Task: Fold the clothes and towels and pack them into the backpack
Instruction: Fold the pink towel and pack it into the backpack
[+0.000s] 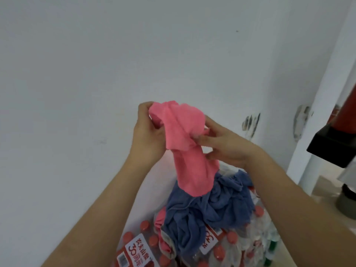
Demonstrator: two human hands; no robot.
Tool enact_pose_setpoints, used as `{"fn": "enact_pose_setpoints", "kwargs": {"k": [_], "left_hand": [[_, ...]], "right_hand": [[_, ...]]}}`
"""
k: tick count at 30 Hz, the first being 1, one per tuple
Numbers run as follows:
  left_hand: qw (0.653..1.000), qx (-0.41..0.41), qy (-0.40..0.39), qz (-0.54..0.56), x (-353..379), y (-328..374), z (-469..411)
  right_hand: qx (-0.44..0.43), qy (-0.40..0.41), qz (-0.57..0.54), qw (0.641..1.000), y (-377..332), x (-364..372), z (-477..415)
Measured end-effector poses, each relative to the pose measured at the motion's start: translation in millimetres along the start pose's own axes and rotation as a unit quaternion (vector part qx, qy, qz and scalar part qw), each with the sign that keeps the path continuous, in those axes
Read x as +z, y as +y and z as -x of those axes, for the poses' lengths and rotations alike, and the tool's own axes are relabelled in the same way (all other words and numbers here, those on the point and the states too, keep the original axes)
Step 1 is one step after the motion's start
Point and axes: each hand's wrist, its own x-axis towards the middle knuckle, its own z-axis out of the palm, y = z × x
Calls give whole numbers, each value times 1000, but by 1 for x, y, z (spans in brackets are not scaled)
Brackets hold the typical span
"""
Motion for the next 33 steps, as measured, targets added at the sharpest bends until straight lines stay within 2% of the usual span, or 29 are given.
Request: {"fn": "enact_pose_setpoints", "kwargs": {"k": [2,4,6,7,8,10,12,14,15,17,19,22,24,25,26,28,29,30,32,33], "left_hand": [[992,-69,-49,93,-6,15,5],[983,-102,-133,76,-16,14,11],[975,-110,-194,9,-26,6,16],[977,-116,-180,-14,-32,2,21],[983,-124,-133,-7,-39,-2,26],[974,-183,-48,128,-54,-4,40],[926,-249,-93,267,-61,-4,63],[926,-249,-215,186,-58,-4,88],[926,-243,-241,158,-53,-8,98],[925,-264,-200,186,-42,-17,108],[905,-306,-156,249,-40,-26,112],[906,-316,-89,267,-45,-39,117],[907,-302,-45,290,-53,-41,120],[901,-305,-34,306,-58,-41,120],[895,-311,-34,318,-63,-40,120],[900,-316,-62,292,-76,-31,120],[911,-306,-93,259,-81,-27,122],[920,-288,-132,231,-86,-22,124],[919,-250,-224,207,-92,-10,128],[913,-233,-268,200,-95,-5,131]], "right_hand": [[7,-19,-16,1000,8,10,11],[-16,18,-17,1000,8,21,18],[-34,97,21,994,4,29,26],[-36,142,62,987,1,33,31],[-39,191,115,974,0,35,35],[-59,275,237,930,3,37,42],[-68,316,315,892,7,43,49],[-61,309,314,896,11,53,56],[-58,288,303,907,13,60,60],[-52,222,266,937,18,75,67],[-40,172,222,959,26,85,75],[1,121,215,969,43,88,86],[65,84,255,961,52,84,94],[113,69,305,943,57,80,98],[169,56,384,906,62,75,102],[238,45,570,785,69,68,107],[235,47,608,757,70,67,108],[217,55,595,772,70,69,108],[160,49,451,876,63,79,107],[133,8,344,929,54,89,107]]}}
